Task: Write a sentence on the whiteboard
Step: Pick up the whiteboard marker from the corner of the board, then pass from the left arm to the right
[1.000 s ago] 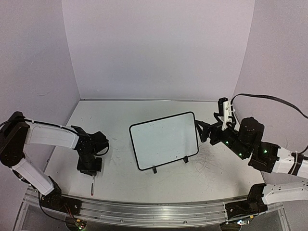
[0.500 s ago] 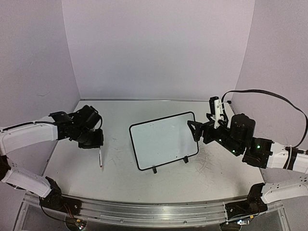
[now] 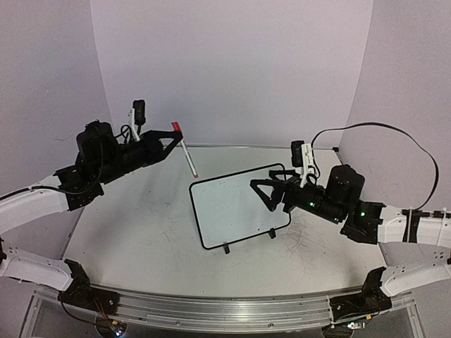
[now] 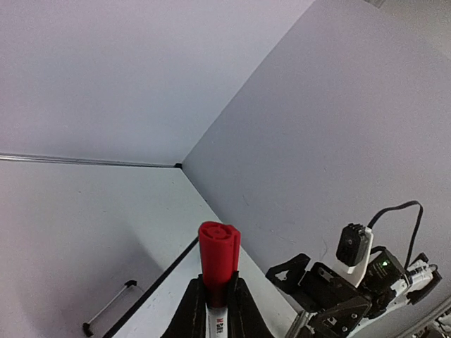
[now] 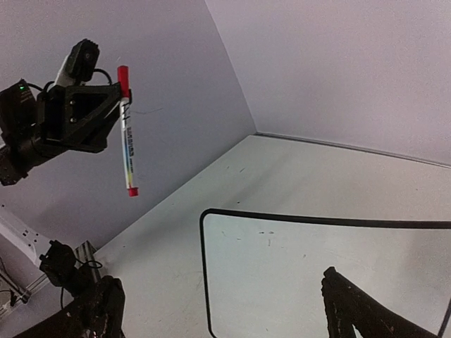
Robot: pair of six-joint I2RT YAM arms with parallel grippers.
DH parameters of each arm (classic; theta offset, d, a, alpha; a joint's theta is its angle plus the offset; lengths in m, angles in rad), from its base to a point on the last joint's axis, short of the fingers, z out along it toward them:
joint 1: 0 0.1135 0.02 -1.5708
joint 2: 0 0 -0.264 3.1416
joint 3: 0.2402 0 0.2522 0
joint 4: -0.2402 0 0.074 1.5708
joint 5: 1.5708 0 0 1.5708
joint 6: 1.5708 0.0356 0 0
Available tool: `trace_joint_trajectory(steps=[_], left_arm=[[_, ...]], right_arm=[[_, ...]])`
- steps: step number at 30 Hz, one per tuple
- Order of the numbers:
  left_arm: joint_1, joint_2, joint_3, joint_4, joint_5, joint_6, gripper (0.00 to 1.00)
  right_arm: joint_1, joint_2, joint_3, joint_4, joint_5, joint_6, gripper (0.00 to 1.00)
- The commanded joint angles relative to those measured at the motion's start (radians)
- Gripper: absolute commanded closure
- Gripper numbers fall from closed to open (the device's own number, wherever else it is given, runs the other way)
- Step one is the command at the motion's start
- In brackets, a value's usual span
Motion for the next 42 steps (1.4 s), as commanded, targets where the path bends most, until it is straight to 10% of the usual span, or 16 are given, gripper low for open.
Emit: trace_joint_trajectory(steps=[1,16,37,42], left_arm=[[-0.104,0.134,0.059,0.300,0.095,0.025,1.00],[-0.203,0.316,0.054,0.534,0.058,-0.067,1.00],[-0.236,0.359,0.042,0.624,0.065,-0.124,1.00],[-0.236,0.351,0.025,0.625,0.073,-0.113,0.88]], right_arm=[[0.003,0.058,0.039,0.157,-0.168,0.108,0.02],[0.006,0.160,-0.036,0.517,-0.188,0.350,0.13],[0.006,0.282,0.046,0.622,-0.346,0.347,0.99],[0.006,0.270,0.023,0.622,-0.327,0.329,1.00]])
